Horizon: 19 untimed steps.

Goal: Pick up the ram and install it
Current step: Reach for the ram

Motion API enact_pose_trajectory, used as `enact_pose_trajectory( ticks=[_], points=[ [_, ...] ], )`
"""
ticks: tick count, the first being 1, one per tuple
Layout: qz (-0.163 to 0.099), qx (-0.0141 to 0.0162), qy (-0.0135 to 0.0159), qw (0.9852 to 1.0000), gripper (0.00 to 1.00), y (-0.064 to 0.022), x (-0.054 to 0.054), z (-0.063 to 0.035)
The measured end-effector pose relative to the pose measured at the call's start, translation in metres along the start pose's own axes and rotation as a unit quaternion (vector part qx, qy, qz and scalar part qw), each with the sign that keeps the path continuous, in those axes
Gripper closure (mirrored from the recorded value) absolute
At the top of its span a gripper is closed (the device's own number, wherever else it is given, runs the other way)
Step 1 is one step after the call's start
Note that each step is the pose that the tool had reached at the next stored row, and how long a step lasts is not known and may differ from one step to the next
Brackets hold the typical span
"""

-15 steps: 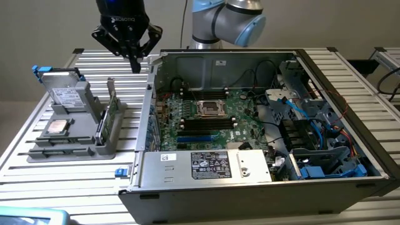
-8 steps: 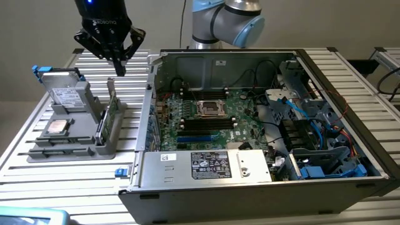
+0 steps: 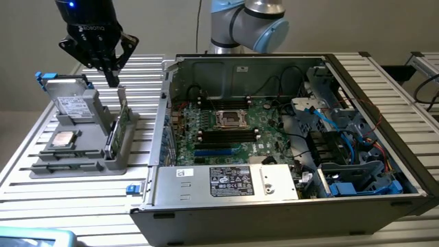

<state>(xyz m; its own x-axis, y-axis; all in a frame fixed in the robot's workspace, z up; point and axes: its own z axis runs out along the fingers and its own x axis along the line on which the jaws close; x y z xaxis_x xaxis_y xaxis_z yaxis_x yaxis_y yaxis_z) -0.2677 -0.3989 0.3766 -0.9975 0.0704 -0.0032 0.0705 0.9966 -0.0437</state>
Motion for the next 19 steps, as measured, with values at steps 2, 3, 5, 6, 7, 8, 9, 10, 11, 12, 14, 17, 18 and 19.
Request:
enact_pose_trajectory(
  ticks=[2, 3, 5, 6, 7, 8, 9, 10, 11, 12, 14, 17, 18, 19],
  points=[
    [0.000, 0.0022, 0.0001, 1.0000, 0.89, -0.0005, 0.009, 0.0015],
    [0.000, 0.0034, 0.0001, 1.0000, 0.89, -0.0008, 0.013, 0.0022],
    [0.000, 0.0057, 0.0003, 1.0000, 0.89, -0.0014, 0.023, 0.0037],
    [0.000, 0.0067, 0.0004, 1.0000, 0.89, -0.0017, 0.027, 0.0045],
    [0.000, 0.0076, 0.0004, 1.0000, 0.89, -0.0020, 0.032, 0.0054],
    [0.000, 0.0084, 0.0004, 1.0000, 0.89, -0.0023, 0.036, 0.0063],
    [0.000, 0.0092, 0.0004, 1.0000, 0.89, -0.0025, 0.041, 0.0072],
    [0.000, 0.0100, 0.0004, 1.0000, 0.89, -0.0028, 0.045, 0.0081],
    [0.000, 0.0108, 0.0005, 0.9999, 0.89, -0.0031, 0.050, 0.0090],
    [0.000, 0.0116, 0.0005, 0.9999, 0.89, -0.0034, 0.054, 0.0099],
    [0.000, 0.0136, 0.0006, 0.9999, 0.89, -0.0039, 0.064, 0.0115],
    [-0.001, 0.0156, 0.0005, 0.9999, 0.89, -0.0048, 0.077, 0.0150],
    [-0.001, 0.0158, 0.0005, 0.9999, 0.89, -0.0050, 0.081, 0.0167],
    [-0.001, 0.0159, 0.0006, 0.9999, 0.89, -0.0052, 0.086, 0.0184]
  ],
)
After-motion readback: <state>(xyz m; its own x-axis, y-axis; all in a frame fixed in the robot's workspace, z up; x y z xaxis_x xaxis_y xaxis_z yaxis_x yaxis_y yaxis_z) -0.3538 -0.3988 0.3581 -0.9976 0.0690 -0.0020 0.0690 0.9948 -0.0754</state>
